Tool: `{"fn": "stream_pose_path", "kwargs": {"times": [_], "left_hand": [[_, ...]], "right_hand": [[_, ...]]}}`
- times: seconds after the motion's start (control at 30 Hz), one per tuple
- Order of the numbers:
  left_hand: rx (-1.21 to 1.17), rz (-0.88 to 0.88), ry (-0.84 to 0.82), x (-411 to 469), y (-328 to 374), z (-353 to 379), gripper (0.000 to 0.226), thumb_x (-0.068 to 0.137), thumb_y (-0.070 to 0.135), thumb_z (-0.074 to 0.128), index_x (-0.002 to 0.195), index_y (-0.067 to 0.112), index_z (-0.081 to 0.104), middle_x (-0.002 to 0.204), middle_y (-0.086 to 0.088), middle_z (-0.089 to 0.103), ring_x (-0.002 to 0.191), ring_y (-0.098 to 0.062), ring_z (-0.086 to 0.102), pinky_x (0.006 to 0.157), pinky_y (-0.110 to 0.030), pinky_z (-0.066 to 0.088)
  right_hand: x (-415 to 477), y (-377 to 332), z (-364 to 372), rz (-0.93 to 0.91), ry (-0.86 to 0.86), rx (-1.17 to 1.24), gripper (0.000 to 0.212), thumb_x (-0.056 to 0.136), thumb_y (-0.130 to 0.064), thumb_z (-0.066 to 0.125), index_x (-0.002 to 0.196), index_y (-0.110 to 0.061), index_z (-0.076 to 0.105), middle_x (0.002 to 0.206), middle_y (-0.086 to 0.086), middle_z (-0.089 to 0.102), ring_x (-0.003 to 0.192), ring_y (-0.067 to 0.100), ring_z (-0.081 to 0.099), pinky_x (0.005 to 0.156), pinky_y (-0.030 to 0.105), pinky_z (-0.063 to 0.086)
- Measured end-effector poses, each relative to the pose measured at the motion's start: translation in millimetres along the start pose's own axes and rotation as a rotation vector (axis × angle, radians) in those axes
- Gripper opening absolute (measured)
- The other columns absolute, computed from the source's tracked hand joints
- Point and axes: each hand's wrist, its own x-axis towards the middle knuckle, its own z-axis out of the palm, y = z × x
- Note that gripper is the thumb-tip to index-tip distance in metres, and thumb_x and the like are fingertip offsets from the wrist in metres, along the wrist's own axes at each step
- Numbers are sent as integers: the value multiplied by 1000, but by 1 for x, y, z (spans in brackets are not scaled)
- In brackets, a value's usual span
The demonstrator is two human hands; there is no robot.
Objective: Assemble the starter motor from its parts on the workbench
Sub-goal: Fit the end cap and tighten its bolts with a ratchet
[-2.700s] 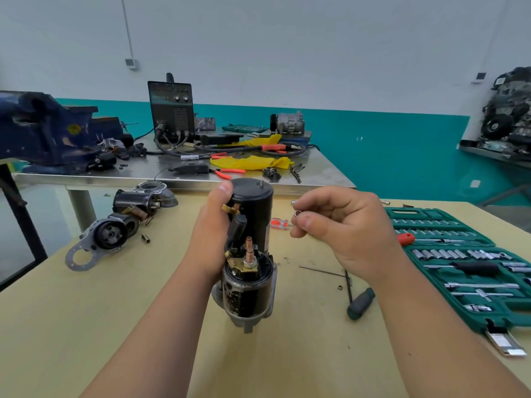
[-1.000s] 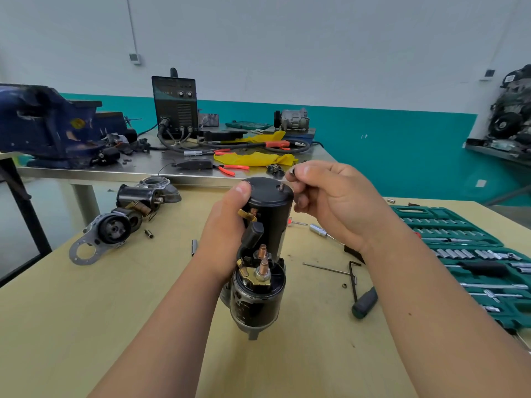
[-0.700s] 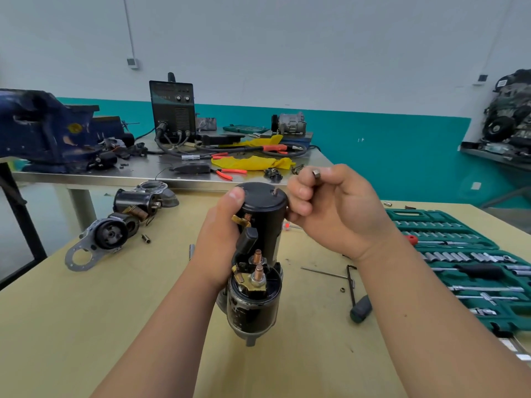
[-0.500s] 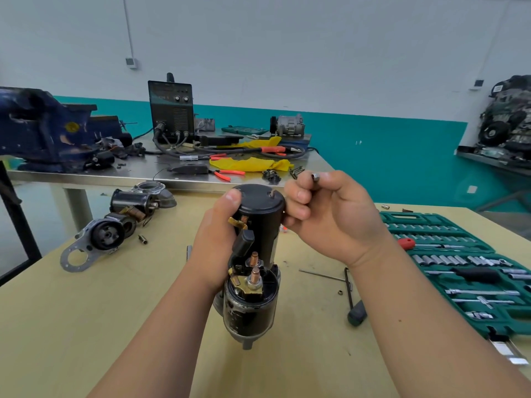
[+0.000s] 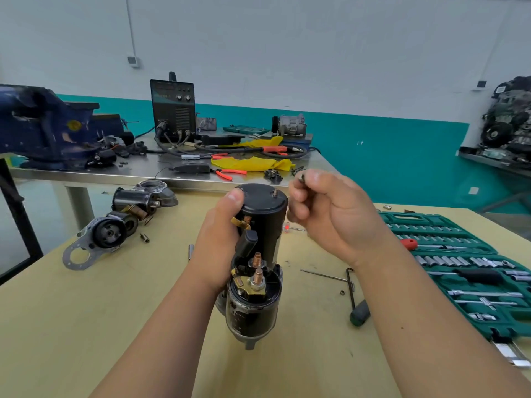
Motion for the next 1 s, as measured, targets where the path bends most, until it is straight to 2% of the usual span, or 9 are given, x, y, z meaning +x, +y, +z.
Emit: {"fn": "stream_pose_path", "kwargs": {"times": [0.07, 0.13, 0.27, 0.37, 0.5, 0.57, 0.67, 0.8, 1.0], "left_hand": [[-14, -9, -16, -1, 0, 0, 43, 77, 47, 45, 88, 13, 70, 78, -8, 66, 70, -20, 63, 64, -30, 50], [-11, 3, -38, -1, 0, 1, 43, 79, 46, 44, 88, 13, 71, 77, -9, 67, 68, -20, 64, 61, -28, 51], [81, 50, -8, 0, 0, 0, 44, 78, 50, 47, 92, 15, 71, 80, -9, 66, 74, -22, 61, 69, -35, 44], [174, 64, 55, -2, 0, 3, 43, 79, 52, 53, 95, 15, 68, 80, -6, 67, 77, -21, 60, 73, -35, 46], [306, 156, 237, -2, -3, 7, 30, 91, 45, 52, 73, 22, 54, 47, 17, 60, 46, 6, 57, 48, -10, 46], [337, 168, 256, -2, -4, 10, 29, 81, 49, 51, 70, 23, 52, 44, 19, 58, 44, 8, 55, 46, -7, 43], [355, 196, 274, -1, -4, 11, 30, 94, 42, 50, 71, 24, 50, 43, 23, 56, 43, 11, 54, 45, -4, 42], [321, 184, 262, 0, -2, 12, 29, 72, 52, 47, 72, 23, 53, 47, 19, 59, 45, 8, 56, 47, -7, 45], [361, 237, 253, -2, -5, 11, 28, 73, 49, 46, 67, 23, 53, 45, 18, 58, 44, 7, 55, 47, -7, 43]], "right_hand": [[-2, -5, 0, -165, 161, -534, 22, 83, -23, 57, 66, -27, 70, 58, -7, 58, 53, 5, 51, 59, 19, 44], [-3, -11, 2, -316, 176, -920, 22, 87, -22, 60, 72, -37, 66, 67, -17, 63, 63, 0, 56, 59, 11, 44], [-2, -18, 7, -435, 48, -1134, 21, 88, -15, 64, 78, -34, 64, 78, -14, 58, 76, 4, 55, 65, 14, 44], [-2, -26, 5, -437, -24, -1181, 14, 88, -13, 65, 81, -25, 67, 82, -11, 59, 79, 9, 55, 67, 19, 46], [-2, -33, 2, -380, -63, -1146, 13, 88, -15, 65, 82, -25, 70, 83, -11, 62, 81, 10, 58, 70, 23, 49], [-1, -35, 1, -312, -77, -1095, 16, 87, -19, 66, 80, -33, 68, 81, -13, 64, 81, 7, 60, 70, 18, 50], [1, -39, -1, -213, -104, -1036, 20, 86, -19, 69, 79, -37, 68, 81, -16, 68, 77, 3, 63, 67, 13, 51], [3, -41, -3, -157, -128, -1014, 19, 86, -17, 69, 79, -35, 69, 81, -16, 70, 76, 2, 64, 69, 13, 52], [6, -42, -5, -63, -173, -934, 18, 87, -12, 67, 81, -29, 69, 83, -6, 71, 81, 13, 67, 73, 18, 54]]}}
